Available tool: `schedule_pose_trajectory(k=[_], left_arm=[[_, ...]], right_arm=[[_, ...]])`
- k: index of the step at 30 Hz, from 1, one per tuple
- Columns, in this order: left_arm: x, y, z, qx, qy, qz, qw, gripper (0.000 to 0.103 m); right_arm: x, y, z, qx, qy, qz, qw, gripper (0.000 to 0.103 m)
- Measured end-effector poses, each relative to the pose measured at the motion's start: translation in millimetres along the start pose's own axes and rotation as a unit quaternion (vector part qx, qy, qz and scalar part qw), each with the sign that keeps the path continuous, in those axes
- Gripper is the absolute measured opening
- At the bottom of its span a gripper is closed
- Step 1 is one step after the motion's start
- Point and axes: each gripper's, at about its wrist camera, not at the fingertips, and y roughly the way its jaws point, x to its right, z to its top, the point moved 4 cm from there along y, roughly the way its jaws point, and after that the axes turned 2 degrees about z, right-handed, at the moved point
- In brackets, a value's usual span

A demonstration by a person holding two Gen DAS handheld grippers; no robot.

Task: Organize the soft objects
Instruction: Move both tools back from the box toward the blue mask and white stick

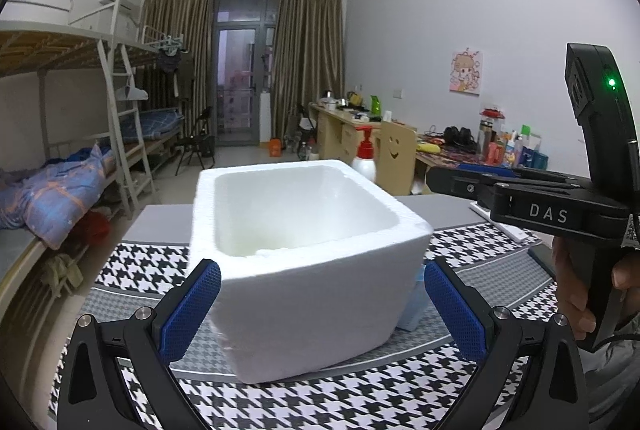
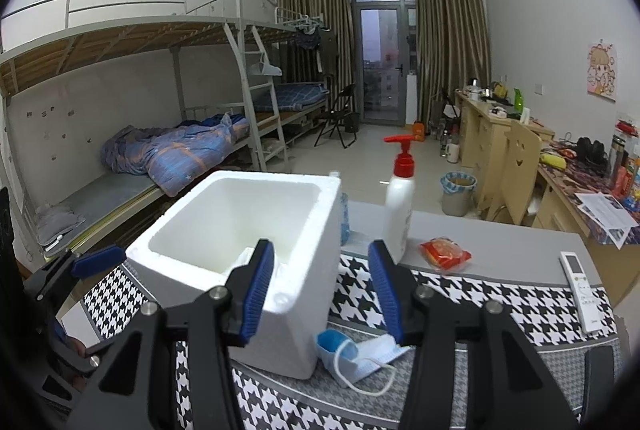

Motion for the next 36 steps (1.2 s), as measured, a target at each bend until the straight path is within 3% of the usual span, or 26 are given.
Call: schedule_pose_trajectory(k=[18, 36], left_arm=[[39, 8, -10, -0.019, 0.019, -0.041, 0.9988, 0.102], [80, 22, -22, -0.048, 0.038, -0.107, 0.9923, 0.102]], right_arm=[[27, -16, -22, -0.004, 0.014, -0.023, 1.0, 0.054], [58, -32, -43, -0.012, 0.04, -0.054, 0.998, 0.054]])
